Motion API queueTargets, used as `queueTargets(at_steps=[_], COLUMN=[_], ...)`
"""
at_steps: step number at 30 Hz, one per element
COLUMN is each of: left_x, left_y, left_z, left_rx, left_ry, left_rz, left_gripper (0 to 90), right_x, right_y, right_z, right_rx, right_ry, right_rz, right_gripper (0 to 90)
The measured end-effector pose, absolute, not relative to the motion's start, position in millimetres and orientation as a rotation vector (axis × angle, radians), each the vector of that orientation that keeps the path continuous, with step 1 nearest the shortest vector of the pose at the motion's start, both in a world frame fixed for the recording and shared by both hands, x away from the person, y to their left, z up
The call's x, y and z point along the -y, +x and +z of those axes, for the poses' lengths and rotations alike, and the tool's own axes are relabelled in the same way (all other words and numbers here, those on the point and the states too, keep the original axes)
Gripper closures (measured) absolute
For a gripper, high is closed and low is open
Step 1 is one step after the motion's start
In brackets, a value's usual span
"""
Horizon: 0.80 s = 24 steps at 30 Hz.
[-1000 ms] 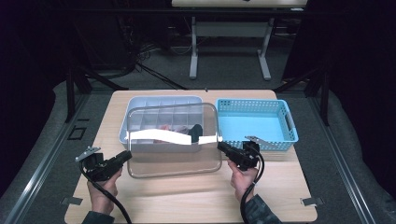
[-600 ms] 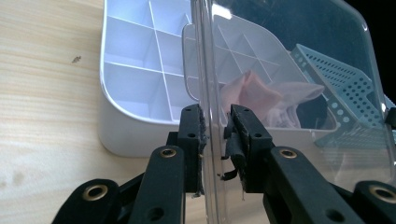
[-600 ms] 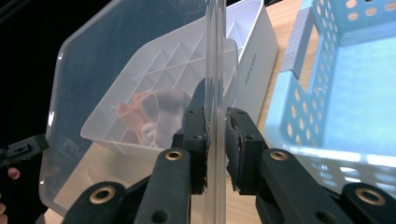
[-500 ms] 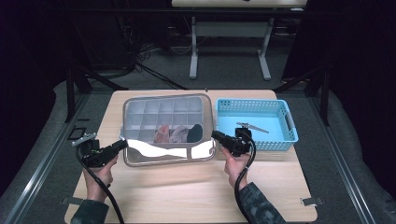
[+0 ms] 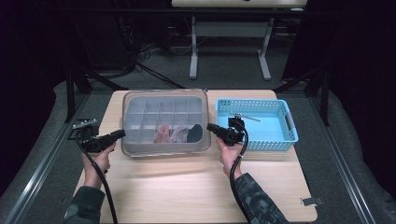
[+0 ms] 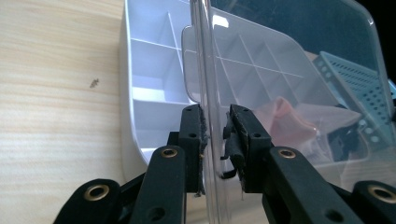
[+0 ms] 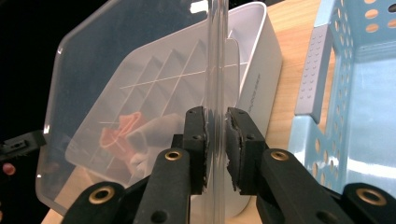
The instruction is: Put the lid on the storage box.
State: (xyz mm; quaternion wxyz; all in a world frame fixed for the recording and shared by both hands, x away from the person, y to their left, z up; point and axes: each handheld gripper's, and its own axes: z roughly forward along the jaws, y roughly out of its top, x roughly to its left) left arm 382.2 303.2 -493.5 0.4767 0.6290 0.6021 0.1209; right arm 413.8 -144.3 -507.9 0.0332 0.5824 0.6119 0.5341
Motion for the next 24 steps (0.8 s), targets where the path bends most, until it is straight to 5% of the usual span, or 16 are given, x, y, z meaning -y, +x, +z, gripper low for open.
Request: queueTargets(at_steps=[19,24], left_x=[-308,-304], left_y=[419,419], left_z=[-513,-512], left_rx=[-1.554,-1.528], left_ry=[1.602,1.625], left_rz=[0.262,0.276], left_gripper=[75.8,64.5], right_x=[124,121], right_y=[447,449], right_z=[-509,-510], right_rx=[-1.921,-1.988], right_ry=[1.891,1.849], right_rz=[1.407,1.355], right_gripper=[77.4,73.0])
